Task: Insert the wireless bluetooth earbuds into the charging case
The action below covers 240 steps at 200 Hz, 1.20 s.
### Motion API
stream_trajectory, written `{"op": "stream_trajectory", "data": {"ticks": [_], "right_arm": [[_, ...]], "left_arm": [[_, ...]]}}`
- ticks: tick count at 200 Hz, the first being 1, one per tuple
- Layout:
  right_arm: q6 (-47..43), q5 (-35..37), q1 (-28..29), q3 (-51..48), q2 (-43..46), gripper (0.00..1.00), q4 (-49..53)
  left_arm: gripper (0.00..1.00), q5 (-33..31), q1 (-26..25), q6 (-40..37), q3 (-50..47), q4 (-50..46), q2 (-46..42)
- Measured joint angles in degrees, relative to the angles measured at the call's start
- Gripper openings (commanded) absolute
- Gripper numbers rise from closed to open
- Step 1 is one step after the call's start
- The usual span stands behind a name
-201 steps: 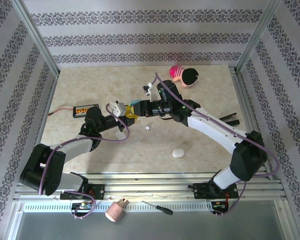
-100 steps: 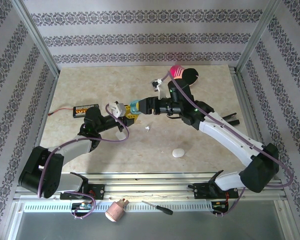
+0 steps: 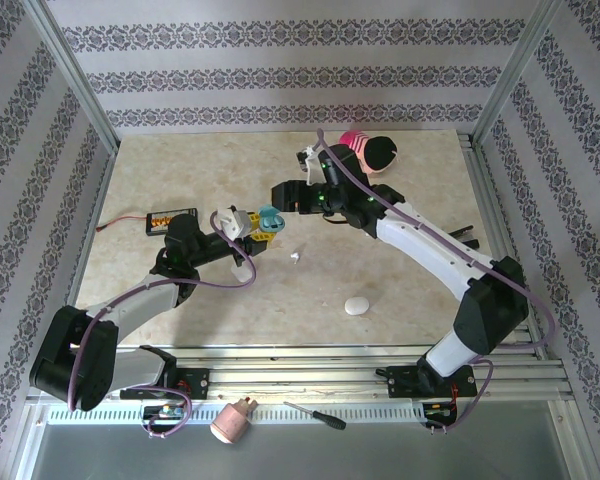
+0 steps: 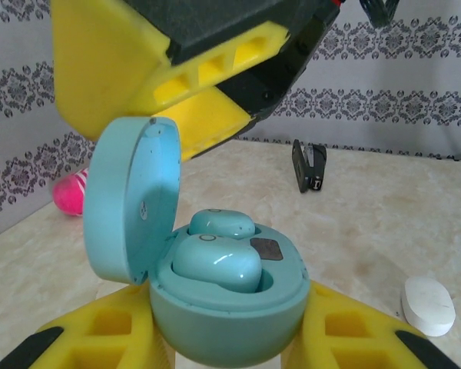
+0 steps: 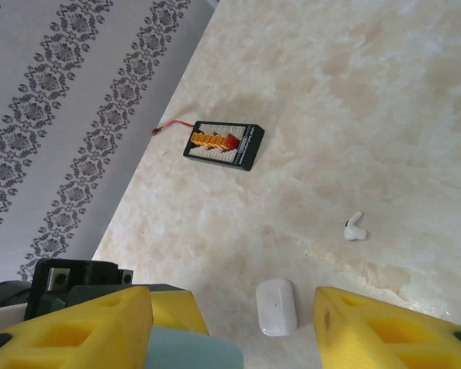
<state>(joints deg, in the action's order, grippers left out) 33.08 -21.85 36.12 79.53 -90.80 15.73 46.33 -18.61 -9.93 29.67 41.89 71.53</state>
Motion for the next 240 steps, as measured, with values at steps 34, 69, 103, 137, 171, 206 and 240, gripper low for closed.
{"op": "stream_trajectory", "data": {"ticks": [34, 69, 103, 137, 171, 206, 240], "right_arm": [[0.0, -0.22, 0.0, -1.01, 0.7, 0.58, -0.09], [0.37, -0.48, 0.02, -4.48, 3.65, 0.59, -0.02], [4.85, -3.17, -0.02, -7.15, 6.71, 0.59, -3.1], [14.34, -9.29, -0.79, -12.94, 8.83, 0.58, -12.48], [25.18, -13.55, -1.53, -19.63, 8.85, 0.58, -23.45], [32.52, -15.74, -1.51, -21.97, 8.81, 0.51, -31.21], [36.04, -16.48, -1.9, -22.56, 8.81, 0.38, -35.23]], "left_arm": [[0.23, -1.46, -0.09, 1.2, 0.0, 0.31, 0.0], [0.21, -3.08, -0.09, 2.95, 0.0, 2.27, 0.22], [0.21, -3.76, -0.11, 4.46, 0.22, 3.98, 0.81], [0.21, -4.59, -0.2, 6.86, 0.5, 7.56, 2.19], [0.21, -4.81, -1.11, 8.96, 1.11, 10.6, 4.04], [0.22, -4.85, -2.08, 10.69, 2.03, 13.73, 4.72], [0.22, -5.09, -2.08, 11.96, 2.6, 16.57, 4.72]]}}
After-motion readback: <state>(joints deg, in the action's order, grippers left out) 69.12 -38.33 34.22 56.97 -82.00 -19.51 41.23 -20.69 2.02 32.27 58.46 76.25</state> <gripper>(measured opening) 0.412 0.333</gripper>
